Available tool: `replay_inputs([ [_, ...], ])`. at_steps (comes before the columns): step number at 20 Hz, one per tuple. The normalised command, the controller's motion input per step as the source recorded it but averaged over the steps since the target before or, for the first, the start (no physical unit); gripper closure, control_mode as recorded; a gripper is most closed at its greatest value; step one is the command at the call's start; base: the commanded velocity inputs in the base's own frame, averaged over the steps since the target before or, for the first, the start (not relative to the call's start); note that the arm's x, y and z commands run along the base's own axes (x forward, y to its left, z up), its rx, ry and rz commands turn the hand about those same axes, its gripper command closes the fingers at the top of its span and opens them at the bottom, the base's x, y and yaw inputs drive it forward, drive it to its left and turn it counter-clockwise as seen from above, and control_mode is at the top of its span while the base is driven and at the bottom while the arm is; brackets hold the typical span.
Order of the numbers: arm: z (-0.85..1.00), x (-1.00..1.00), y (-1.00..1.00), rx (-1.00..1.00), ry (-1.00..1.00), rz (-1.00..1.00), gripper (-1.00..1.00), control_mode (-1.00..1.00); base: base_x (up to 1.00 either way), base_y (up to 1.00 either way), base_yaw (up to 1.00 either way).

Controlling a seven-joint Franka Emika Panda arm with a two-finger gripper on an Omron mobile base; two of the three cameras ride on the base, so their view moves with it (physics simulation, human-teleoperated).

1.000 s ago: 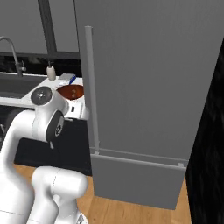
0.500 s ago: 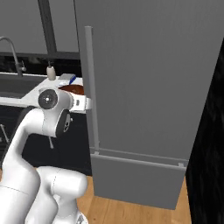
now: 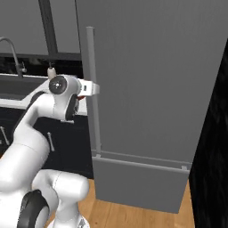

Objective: Grab a lemon wedge from the fridge and one ice cube from the ice bowl, and put them in the glass of lemonade.

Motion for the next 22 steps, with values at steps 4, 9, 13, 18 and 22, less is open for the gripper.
replay_inputs([
  [4,0.21,0.47,0.00,0.00,0.00,0.00,-1.00,-1.00,0.00,0.00,0.00],
  [9,0.00,0.45,0.00,0.00,0.00,0.00,-1.00,-1.00,0.00,0.00,0.00],
  [13,-0.02,0.50,0.00,0.00,0.00,0.00,-1.00,-1.00,0.00,0.00,0.00],
  [18,-0.18,0.60,0.00,0.00,0.00,0.00,-1.00,-1.00,0.00,0.00,0.00],
  [22,-0.31,0.56,0.02,0.00,-0.02,0.00,-1.00,-1.00,0.00,0.00,0.00],
])
